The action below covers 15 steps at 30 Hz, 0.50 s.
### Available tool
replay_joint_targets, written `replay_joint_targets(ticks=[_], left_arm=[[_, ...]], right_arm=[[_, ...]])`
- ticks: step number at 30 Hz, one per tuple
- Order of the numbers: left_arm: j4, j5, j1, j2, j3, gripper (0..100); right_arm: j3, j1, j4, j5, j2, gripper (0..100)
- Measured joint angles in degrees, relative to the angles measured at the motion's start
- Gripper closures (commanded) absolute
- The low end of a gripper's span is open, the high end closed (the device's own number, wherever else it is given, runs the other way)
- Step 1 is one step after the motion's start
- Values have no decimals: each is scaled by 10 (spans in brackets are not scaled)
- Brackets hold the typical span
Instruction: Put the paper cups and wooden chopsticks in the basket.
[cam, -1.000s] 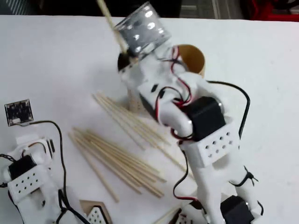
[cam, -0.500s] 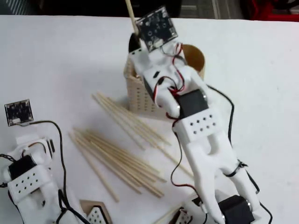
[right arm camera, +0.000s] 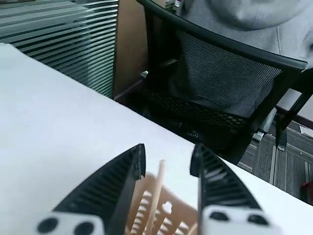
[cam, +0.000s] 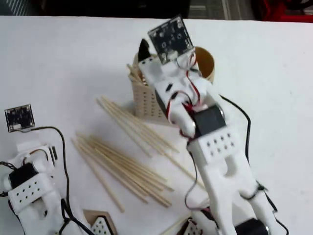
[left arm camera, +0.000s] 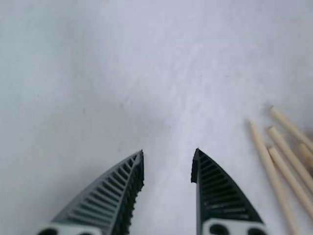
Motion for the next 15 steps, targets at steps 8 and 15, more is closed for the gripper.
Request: replay_joint_targets(ticks=[8,15], left_arm=[[-1,0,0,0,11,828],[9,0,25,0,-11,827]], right_arm=[[31,-16,222,0,-133,981],[164,44,287,0,-209,979]])
